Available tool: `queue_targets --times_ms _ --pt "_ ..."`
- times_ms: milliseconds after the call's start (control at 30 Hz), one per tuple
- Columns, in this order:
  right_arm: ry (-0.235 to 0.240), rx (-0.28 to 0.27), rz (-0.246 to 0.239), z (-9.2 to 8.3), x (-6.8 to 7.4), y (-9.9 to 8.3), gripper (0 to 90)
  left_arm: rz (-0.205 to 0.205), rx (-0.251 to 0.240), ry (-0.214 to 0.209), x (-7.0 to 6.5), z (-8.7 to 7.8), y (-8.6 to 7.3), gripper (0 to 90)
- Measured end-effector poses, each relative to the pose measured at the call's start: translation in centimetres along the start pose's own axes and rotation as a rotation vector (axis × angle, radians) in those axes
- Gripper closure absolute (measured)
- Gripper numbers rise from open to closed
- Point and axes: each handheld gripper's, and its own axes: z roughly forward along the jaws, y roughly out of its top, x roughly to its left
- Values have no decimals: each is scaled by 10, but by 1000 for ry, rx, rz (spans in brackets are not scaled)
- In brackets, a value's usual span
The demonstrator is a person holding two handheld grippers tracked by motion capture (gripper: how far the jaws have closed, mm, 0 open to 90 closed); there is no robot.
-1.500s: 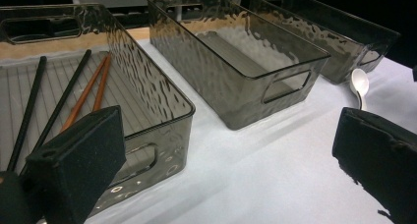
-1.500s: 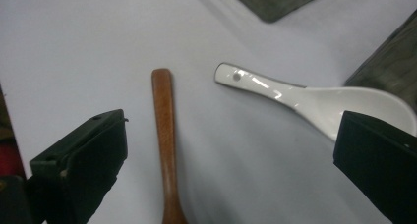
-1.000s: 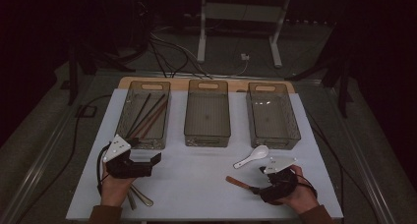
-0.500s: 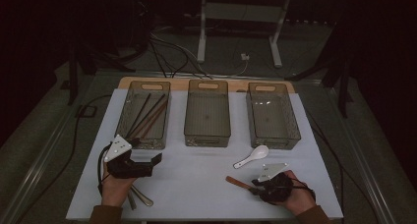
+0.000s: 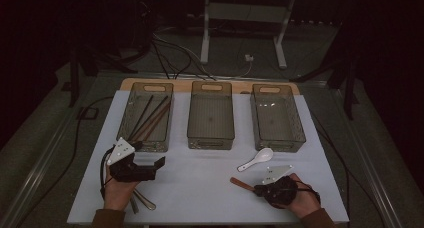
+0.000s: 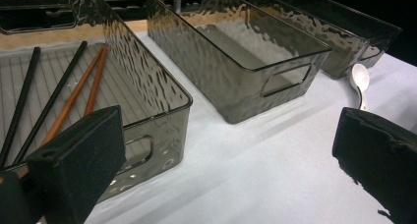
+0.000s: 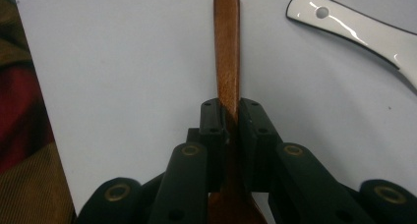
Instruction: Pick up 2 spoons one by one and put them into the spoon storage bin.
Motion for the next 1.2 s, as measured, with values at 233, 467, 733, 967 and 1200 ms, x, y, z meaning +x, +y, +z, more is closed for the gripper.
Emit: queue_targets --times_ms 233,467,733,967,1200 --pt "-27 -62 39 -8 -3 2 857 -6 -7 6 1 -5 -2 8" --pt "-24 -53 52 -7 -5 1 855 -6 -2 6 1 -5 -3 8" --pt "-12 -14 50 -2 -7 3 842 -4 3 5 -1 -4 -4 8" --pt "-14 -1 48 1 -8 4 850 -2 2 8 0 -5 -4 8" --pt "-31 -19 60 -1 -9 4 851 -4 -2 18 0 -9 -5 8"
